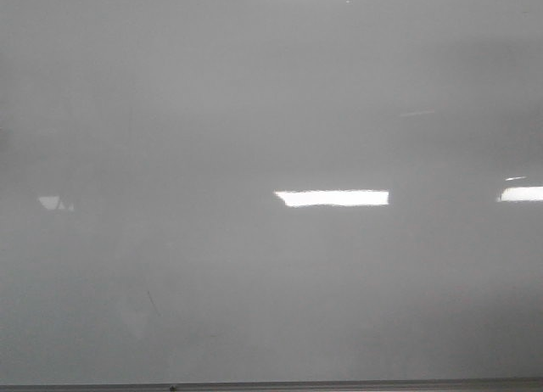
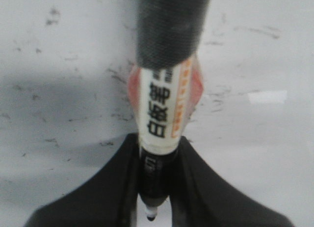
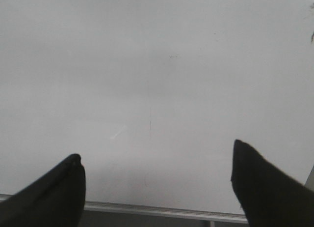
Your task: Write number 8 on whiteboard
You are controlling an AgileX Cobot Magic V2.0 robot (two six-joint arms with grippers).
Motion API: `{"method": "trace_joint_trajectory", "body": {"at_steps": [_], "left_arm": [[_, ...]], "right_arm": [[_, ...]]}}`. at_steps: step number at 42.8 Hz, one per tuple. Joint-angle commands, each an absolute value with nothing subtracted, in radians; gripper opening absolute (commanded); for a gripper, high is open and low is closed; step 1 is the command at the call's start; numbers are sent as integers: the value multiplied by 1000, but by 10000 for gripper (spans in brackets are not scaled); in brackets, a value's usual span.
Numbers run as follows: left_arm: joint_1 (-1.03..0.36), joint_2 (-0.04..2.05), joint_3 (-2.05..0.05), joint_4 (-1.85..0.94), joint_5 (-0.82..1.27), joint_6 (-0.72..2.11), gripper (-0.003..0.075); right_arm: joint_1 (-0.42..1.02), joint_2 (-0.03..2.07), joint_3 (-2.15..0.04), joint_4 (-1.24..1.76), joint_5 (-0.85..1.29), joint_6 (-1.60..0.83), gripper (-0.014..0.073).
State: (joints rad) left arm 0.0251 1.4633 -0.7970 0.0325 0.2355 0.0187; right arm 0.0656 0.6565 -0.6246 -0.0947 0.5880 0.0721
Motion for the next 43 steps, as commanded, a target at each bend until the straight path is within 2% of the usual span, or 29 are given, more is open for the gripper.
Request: {"method": "trace_joint_trajectory", "body": {"at_steps": [1, 10, 20, 30, 37, 43], "left_arm": [[19, 1396, -827, 33, 221, 14, -20], [-14, 1301, -889, 39, 452, 41, -21], [-154, 1274, -1045, 7, 811, 234, -21], [-320, 1288, -1136, -186, 927, 548, -21], [-448, 1326, -1175, -284, 1010, 715, -21], [-578, 1359, -1197, -294, 1018, 786, -21]], "right_arm": [[67, 655, -683, -105, 531, 65, 624], [67, 654, -770, -104, 638, 64, 624], [67, 689, -849, -124, 737, 63, 624], [67, 795, -916, -88, 836, 45, 624], [67, 892, -967, 81, 880, -118, 624], [76, 954, -994, 246, 904, -402, 624]]}}
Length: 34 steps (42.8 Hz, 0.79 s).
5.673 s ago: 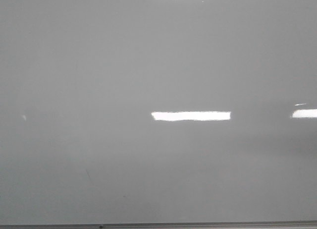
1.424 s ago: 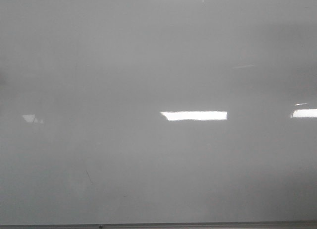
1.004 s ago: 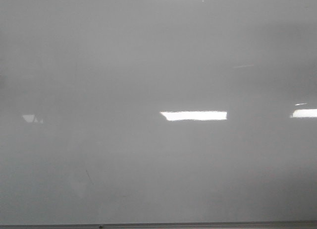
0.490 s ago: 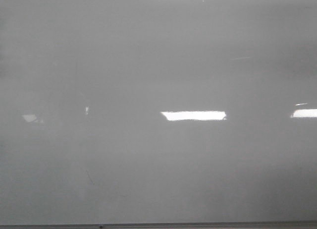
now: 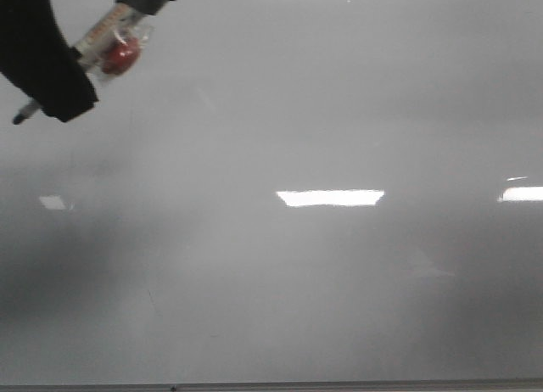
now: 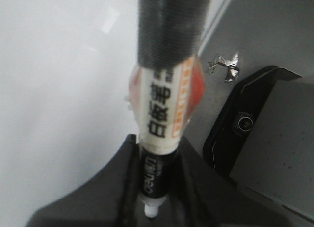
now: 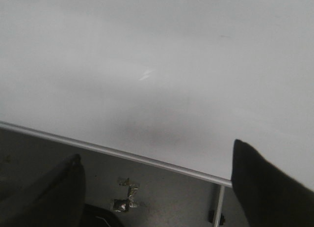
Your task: Write number 8 on whiteboard
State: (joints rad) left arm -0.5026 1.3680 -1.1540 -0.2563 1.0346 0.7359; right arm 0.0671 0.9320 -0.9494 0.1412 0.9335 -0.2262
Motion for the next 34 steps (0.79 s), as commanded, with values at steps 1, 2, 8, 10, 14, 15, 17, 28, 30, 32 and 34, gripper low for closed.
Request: {"method": "trace_joint_trajectory", "body": {"at_steps": [1, 2, 8, 10, 14, 15, 17, 28, 30, 32, 34], "left_arm": [[-596, 1361, -1203, -294, 1018, 793, -21], [-613, 1363, -1204, -294, 1018, 797, -21], [-719, 1373, -1211, -283, 1018, 801, -21], [-743, 1373, -1212, -283, 1018, 801, -21], [-791, 1377, -1212, -279, 1018, 801, -21], [-804, 1377, -1212, -277, 1016, 801, -21], [-822, 1379, -1212, -274, 1016, 801, -21], [-848, 1379, -1212, -272, 1016, 801, -21], [-848, 1379, -1212, -272, 1016, 801, -21], [-848, 1379, -1212, -272, 1016, 801, -21], [-848, 1379, -1212, -272, 1015, 801, -21]], "right_arm": [[82, 959, -994, 271, 905, -447, 624], [90, 965, -994, 303, 910, -489, 624], [192, 996, -994, 422, 949, -697, 621], [233, 1006, -994, 434, 955, -728, 608], [353, 1026, -994, 437, 962, -777, 544], [395, 1029, -997, 437, 961, -783, 521], [465, 1043, -1015, 437, 966, -784, 491], [681, 1210, -1163, 445, 1006, -778, 465], [688, 1230, -1175, 455, 1004, -773, 465], [693, 1246, -1185, 468, 1003, -772, 465], [693, 1257, -1192, 483, 1001, -772, 463]]}}
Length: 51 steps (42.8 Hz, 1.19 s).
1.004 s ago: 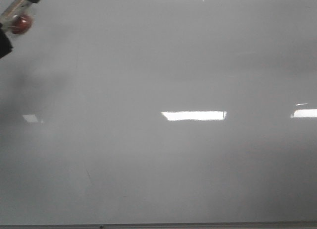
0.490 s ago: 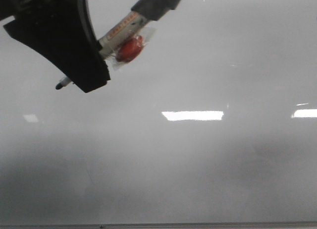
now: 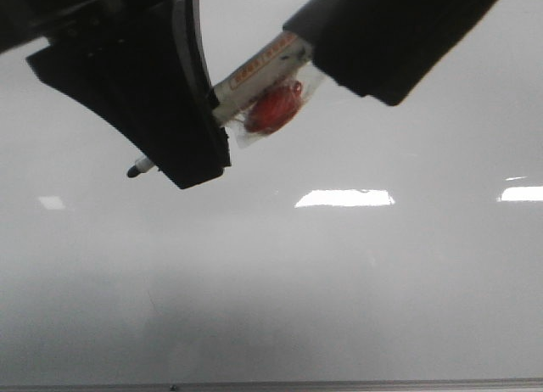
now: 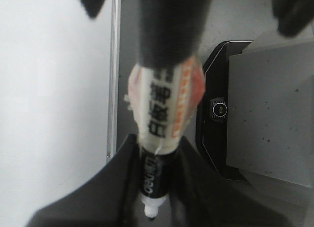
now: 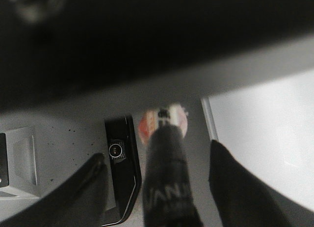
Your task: Write number 8 on whiteboard
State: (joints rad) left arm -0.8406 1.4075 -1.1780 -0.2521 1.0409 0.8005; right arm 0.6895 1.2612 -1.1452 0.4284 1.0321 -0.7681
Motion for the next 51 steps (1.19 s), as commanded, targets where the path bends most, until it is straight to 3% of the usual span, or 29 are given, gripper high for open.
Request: {"method": "trace_joint_trajectory", "body": {"at_steps": [1, 11, 19, 22, 27, 31, 34, 40, 46, 51], "left_arm": [[-848, 1379, -1212, -272, 1015, 801, -21], [-848, 1379, -1212, -272, 1015, 801, -21], [-848, 1379, -1212, -272, 1015, 801, -7], [-848, 1379, -1212, -272, 1015, 801, 48], [-848, 1379, -1212, -272, 1004, 799, 251], [-846, 1373, -1214, -272, 995, 788, 383], [-839, 1361, -1214, -264, 997, 764, 437], [-777, 1291, -1204, -260, 1008, 717, 440], [-638, 1157, -1100, -276, 942, 671, 440], [-468, 1012, -982, -307, 822, 567, 440]], "right_arm": [[693, 1260, -1191, 487, 998, -772, 454], [693, 1264, -1191, 488, 997, -772, 208], [693, 1264, -1191, 487, 1007, -772, 62], [693, 1264, -1191, 487, 1016, -772, 17], [693, 1264, -1191, 483, 1021, -772, -51], [692, 1264, -1191, 481, 1017, -772, -69], [691, 1258, -1191, 455, 1017, -766, -69], [647, 1221, -1189, 372, 1020, -679, -69], [499, 1134, -1167, 301, 1000, -543, -69], [302, 987, -1013, 354, 737, -363, -69]]}}
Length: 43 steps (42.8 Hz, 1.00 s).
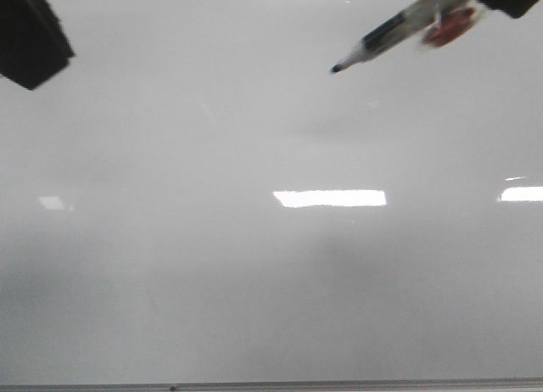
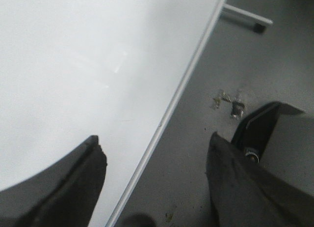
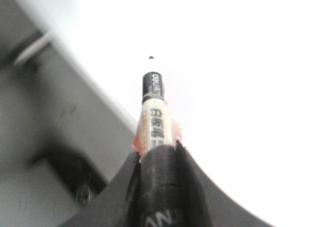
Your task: Write number 8 on whiteboard
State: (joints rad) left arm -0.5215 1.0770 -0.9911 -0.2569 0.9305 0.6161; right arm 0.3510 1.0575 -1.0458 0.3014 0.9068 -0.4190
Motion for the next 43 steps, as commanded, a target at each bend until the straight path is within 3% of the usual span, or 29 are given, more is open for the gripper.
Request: {"method": "trace_joint_trajectory", "body": {"at_steps": [1, 15, 43], "left_arm": [[-448, 1002, -973, -323, 808, 567, 440], [-402, 983, -965, -377, 761, 567, 440], [-402, 983, -965, -379, 763, 567, 440]], "right_arm": [[299, 972, -995, 373, 688, -363, -69], [293, 1037, -937, 397, 393, -393, -69], [297, 1344, -1151, 358, 402, -393, -69]]}}
